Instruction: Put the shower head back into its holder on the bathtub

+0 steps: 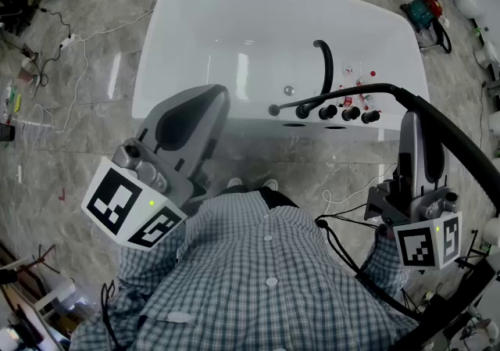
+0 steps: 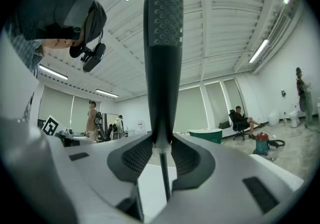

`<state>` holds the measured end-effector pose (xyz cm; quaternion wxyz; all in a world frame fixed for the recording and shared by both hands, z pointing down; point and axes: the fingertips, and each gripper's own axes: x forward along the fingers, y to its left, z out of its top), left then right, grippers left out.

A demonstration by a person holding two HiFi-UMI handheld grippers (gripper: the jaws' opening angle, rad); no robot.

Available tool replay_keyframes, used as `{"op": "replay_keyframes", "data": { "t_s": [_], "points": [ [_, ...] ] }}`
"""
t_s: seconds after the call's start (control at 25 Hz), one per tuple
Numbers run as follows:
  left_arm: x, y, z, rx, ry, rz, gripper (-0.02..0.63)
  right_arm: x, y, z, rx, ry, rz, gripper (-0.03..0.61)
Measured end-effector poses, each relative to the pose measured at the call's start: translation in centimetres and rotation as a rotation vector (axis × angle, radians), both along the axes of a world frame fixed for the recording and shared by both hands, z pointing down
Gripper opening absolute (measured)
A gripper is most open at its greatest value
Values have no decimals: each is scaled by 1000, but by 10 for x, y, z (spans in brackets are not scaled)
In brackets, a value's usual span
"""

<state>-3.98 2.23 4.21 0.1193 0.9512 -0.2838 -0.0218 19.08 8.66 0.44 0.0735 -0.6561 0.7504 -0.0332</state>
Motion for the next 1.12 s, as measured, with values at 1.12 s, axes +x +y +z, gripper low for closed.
{"op": "replay_keyframes", "data": {
  "t_s": [1.12],
  "points": [
    [-1,-5,5,-13,-4,-6,9,6,-4,10,-25,-35,20,120]
  ]
}}
